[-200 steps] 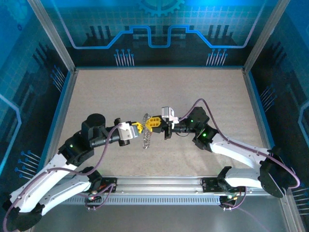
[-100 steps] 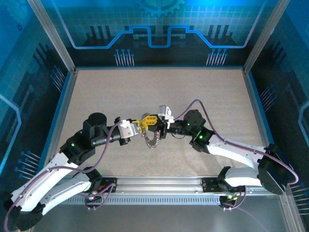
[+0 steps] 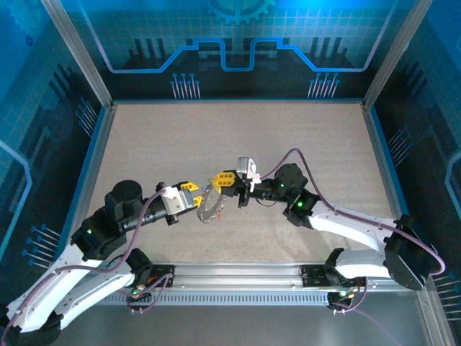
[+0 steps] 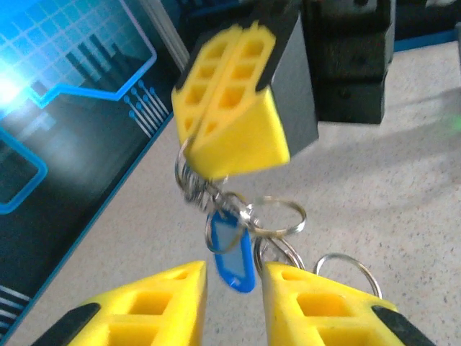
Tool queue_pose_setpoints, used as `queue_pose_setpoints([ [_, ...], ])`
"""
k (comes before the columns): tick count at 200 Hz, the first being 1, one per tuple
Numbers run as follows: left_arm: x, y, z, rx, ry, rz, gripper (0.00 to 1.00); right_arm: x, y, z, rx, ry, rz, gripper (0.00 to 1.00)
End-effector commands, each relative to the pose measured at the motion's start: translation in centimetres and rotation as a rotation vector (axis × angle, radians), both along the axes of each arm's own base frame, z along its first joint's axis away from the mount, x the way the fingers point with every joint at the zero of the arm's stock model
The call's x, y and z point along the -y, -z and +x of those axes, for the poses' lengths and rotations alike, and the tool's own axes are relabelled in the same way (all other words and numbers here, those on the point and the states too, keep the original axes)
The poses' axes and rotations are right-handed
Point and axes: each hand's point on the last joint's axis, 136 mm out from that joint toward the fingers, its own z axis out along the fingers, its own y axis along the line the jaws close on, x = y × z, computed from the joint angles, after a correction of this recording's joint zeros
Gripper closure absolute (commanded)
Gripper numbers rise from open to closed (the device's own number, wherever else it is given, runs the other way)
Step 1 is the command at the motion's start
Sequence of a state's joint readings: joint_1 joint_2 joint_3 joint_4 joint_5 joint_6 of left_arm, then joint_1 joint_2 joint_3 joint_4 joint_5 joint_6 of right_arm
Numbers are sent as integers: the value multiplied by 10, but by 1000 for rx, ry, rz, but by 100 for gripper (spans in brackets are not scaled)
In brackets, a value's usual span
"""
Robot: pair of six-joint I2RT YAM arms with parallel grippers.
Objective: Put the keys on the keyring
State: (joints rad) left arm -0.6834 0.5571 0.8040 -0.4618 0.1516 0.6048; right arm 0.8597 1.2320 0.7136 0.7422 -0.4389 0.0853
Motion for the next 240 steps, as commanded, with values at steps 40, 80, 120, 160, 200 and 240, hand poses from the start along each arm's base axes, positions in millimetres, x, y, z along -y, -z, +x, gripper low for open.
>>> queue_pose_setpoints([
  [40, -18, -7, 10, 43, -72, 133, 76, 11, -27, -18, 150, -67, 27, 100],
  [80, -14, -26, 12, -8, -64, 75, 79, 10, -29, -27, 186, -111, 0, 100],
  [120, 22, -36, 2, -213, 90, -26, 77, 8, -35, -28, 193, -116, 10, 100],
  [160, 38, -30, 5, -299, 137, -62, 78, 9, -31, -28, 189, -116, 11, 100],
  [200, 44, -32, 7, -312, 159, -83, 81, 10, -29, -29, 187, -117, 7, 100],
  [240, 42, -31, 0, -305, 176, -69, 73, 12, -26, -27, 186, -95, 3, 100],
])
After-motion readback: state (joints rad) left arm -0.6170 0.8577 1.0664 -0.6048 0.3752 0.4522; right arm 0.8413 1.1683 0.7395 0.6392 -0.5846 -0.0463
